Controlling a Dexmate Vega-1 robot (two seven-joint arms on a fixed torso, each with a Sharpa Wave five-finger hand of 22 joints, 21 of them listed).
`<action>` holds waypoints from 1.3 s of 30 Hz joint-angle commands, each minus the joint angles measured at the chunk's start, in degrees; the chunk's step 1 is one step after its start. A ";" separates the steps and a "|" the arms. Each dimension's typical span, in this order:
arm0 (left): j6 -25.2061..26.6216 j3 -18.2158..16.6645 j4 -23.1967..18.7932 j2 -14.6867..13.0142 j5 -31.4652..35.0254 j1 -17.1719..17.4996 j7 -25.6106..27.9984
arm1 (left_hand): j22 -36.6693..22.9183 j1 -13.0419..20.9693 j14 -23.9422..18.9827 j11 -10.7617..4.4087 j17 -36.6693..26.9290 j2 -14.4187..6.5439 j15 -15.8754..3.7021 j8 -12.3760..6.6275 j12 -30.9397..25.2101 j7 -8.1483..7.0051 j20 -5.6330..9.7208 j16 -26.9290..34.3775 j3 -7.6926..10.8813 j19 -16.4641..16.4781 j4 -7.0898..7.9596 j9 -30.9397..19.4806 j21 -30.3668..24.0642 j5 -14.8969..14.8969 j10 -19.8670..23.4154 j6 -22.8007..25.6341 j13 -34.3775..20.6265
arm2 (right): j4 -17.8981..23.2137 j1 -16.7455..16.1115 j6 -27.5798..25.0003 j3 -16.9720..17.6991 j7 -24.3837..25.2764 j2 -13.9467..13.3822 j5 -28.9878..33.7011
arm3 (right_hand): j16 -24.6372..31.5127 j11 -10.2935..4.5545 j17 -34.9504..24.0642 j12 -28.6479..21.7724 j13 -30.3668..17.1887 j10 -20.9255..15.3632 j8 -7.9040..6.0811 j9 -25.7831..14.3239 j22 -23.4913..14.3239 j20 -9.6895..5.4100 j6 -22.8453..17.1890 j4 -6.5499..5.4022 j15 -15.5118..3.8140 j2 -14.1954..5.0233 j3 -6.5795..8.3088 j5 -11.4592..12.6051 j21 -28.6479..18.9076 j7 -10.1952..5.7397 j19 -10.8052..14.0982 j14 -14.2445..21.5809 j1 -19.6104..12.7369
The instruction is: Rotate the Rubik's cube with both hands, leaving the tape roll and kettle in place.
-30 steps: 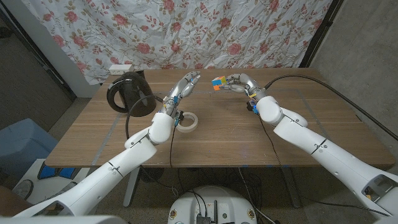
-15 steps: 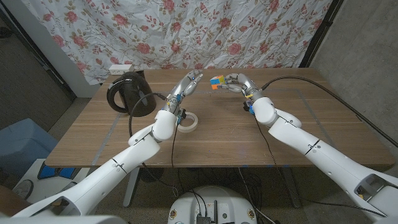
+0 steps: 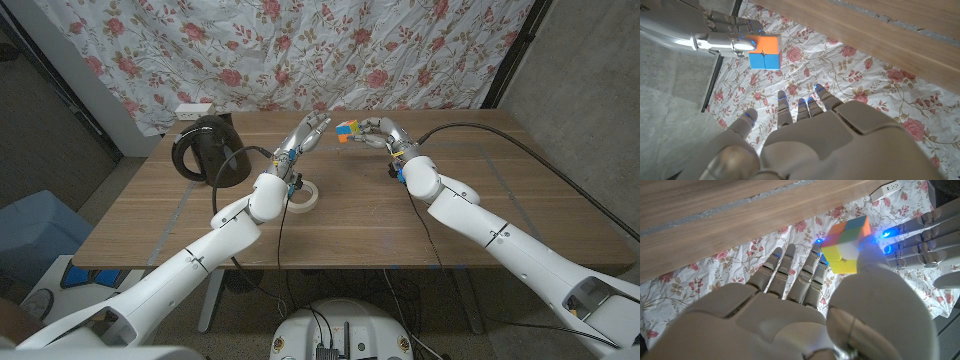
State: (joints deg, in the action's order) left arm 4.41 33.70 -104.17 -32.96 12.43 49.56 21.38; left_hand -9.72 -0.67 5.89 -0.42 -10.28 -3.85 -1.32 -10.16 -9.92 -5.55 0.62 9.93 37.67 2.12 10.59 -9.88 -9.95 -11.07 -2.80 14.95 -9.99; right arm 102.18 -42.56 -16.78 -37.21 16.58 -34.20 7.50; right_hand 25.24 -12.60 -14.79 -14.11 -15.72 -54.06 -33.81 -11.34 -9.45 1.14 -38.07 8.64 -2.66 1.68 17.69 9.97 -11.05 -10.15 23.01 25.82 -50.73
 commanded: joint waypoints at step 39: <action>-0.38 2.64 2.73 0.34 -3.55 -3.96 -5.43 | -0.41 -0.51 3.42 0.40 -0.53 -5.17 0.41 -0.45 -0.75 0.70 -0.40 0.54 -2.81 -3.67 0.59 0.04 -0.68 -0.49 -3.16 1.90 -0.17 | -3.50 1.67 1.65 -0.65 1.33 2.00 1.19 | 0.76 0.07 -0.27 -0.32 -0.57 -1.29 0.11 0.07 -0.21 0.08 -3.94 0.25 -7.65 -1.65 -0.31 0.36 0.19 -2.51 0.03 0.59 -0.76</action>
State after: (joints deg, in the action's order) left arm 3.75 36.00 -101.16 -32.80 8.89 45.32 15.71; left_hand -10.01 -0.89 9.33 0.01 -10.54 -3.62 -0.72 -10.41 -10.20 -5.12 0.41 10.20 35.08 -1.11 11.29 -9.88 -10.23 -11.07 -5.66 16.40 -9.99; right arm 99.39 -41.08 -14.97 -37.90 17.32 -32.78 8.75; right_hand 25.66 -12.31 -14.77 -14.35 -16.11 -54.78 -33.38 -11.07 -9.45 1.14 -38.69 8.79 -2.66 1.25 17.54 9.97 -11.05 -9.53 23.00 25.81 -50.29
